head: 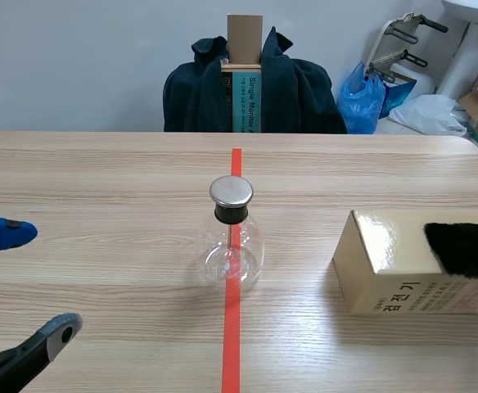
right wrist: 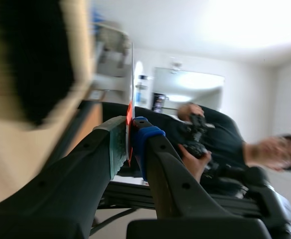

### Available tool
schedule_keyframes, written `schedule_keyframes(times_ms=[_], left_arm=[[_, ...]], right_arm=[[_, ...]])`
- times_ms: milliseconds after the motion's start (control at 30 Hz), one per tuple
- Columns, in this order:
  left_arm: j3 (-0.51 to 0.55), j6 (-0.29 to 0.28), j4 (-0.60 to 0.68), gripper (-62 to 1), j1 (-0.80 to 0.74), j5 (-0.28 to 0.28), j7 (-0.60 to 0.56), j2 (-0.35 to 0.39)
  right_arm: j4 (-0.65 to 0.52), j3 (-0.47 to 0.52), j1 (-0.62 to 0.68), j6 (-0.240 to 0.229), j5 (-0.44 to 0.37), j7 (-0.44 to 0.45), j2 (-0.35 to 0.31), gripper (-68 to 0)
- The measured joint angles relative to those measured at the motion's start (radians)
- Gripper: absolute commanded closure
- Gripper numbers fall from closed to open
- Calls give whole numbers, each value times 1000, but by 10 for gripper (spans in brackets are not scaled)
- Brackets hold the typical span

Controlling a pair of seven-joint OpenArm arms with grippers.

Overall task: Do the electroscope experiment.
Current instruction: 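Rub the plate on the fur, then bring the plate to the electroscope and point at the metal foil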

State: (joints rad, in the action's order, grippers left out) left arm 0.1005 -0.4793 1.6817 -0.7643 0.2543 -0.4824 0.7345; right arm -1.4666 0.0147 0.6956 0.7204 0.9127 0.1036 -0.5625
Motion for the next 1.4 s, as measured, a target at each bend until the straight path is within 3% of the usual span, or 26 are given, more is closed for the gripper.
schedule_keyframes(times_ms=[200, 433, 700, 933, 1167, 1400], left_arm=[[0, -1, -2, -481, 3, 3, 0, 32], [-54, -12, -102, -352, 125, 13, 0, 117], [-203, -12, -268, -238, 309, 30, 0, 121], [-389, -13, -397, -31, 496, 30, 0, 118], [-572, -15, -493, -27, 699, 29, 0, 58], [-702, -14, -649, -28, 859, -12, 0, -71]], right_arm=[[-203, 101, -11, 2, -131, 0, -80, -7], [-380, 200, -125, 2, -229, 0, -92, -7], [-490, 222, -281, 5, -270, 0, -92, -7], [-523, 222, -373, 5, -297, 8, -91, -7], [-543, 222, -438, 5, -356, 41, -91, -7], [-549, 222, -453, 4, -390, 121, -90, -7]])
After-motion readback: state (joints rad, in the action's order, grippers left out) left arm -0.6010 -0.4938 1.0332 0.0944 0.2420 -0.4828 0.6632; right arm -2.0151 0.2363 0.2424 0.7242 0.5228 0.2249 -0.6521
